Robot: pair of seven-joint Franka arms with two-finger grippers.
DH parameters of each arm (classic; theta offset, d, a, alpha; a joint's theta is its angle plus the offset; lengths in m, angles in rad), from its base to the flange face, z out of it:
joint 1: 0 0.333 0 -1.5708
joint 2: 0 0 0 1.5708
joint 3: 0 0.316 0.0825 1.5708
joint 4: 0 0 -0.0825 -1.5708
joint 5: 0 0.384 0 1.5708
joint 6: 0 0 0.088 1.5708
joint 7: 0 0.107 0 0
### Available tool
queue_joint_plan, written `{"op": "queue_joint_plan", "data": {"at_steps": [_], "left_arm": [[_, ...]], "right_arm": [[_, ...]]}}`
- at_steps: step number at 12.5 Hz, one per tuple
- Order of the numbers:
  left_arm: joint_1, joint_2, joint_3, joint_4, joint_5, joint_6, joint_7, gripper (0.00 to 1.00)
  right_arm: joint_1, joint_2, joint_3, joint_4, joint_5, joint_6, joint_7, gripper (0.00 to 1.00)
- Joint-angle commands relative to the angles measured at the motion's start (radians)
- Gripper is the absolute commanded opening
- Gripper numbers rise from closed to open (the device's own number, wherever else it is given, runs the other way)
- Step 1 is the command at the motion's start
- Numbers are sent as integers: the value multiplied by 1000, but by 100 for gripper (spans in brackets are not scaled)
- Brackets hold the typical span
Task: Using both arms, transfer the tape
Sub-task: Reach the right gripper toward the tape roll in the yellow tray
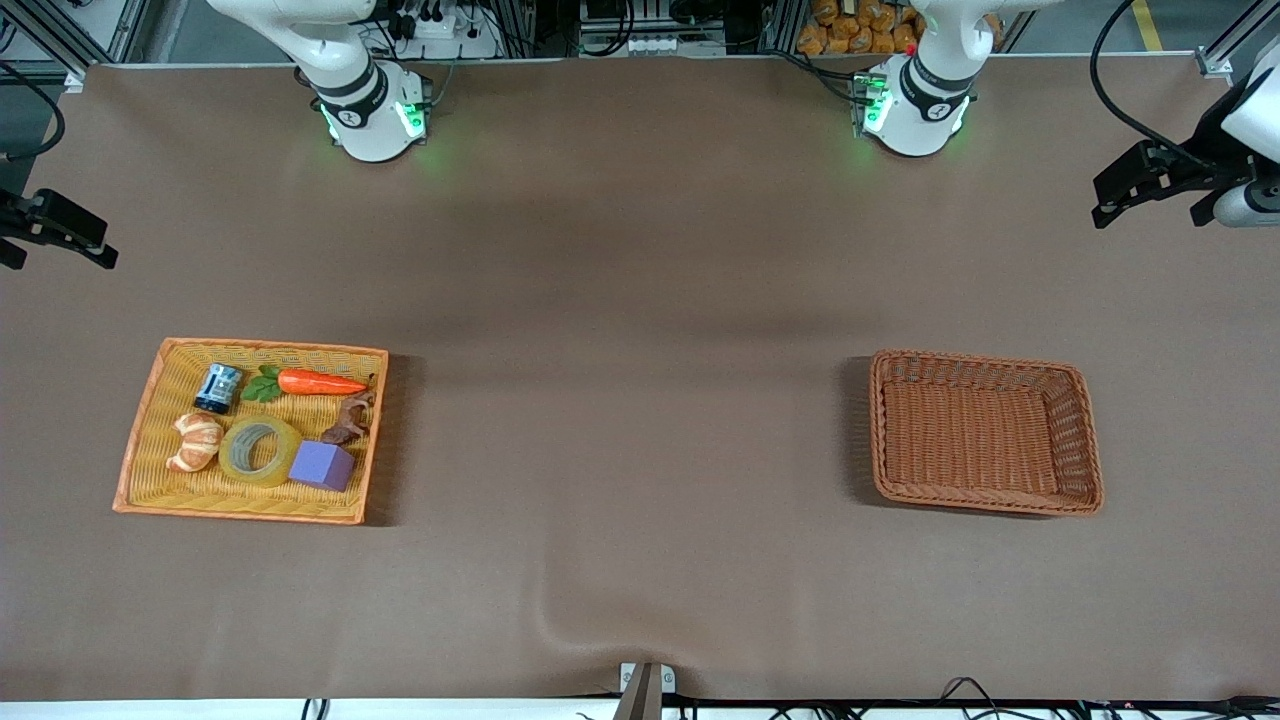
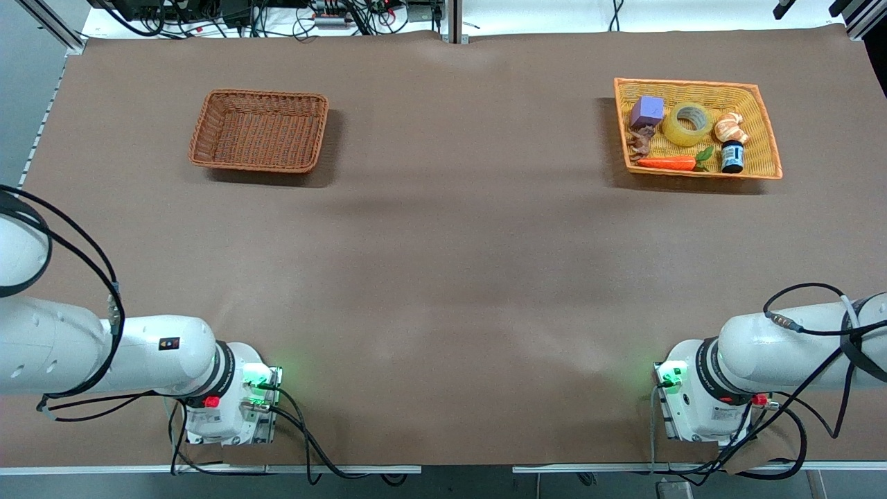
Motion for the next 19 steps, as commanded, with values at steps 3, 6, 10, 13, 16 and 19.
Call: {"op": "queue_joint_plan", "data": {"at_steps": [3,6,10,13,16,19], "left_arm": [[1,9,-3,27,6,-6,7,100],[1,18,-2,25,6,-6,11,100],[-5,32,-5,19,4,-4,11,100],[-2,35,-5,15,-3,-4,11,100],[-3,36,-5,14,-3,-4,11,100],[-5,38,-5,16,-3,-4,12,100]], "right_arm": [[3,-3,-1,-1,18,-3,14,100],[4,11,-1,-1,18,-2,9,100],[16,63,2,0,20,9,6,100],[15,161,1,6,27,75,5,100],[9,302,1,37,27,172,3,100],[3,451,1,78,24,251,-5,100]]}}
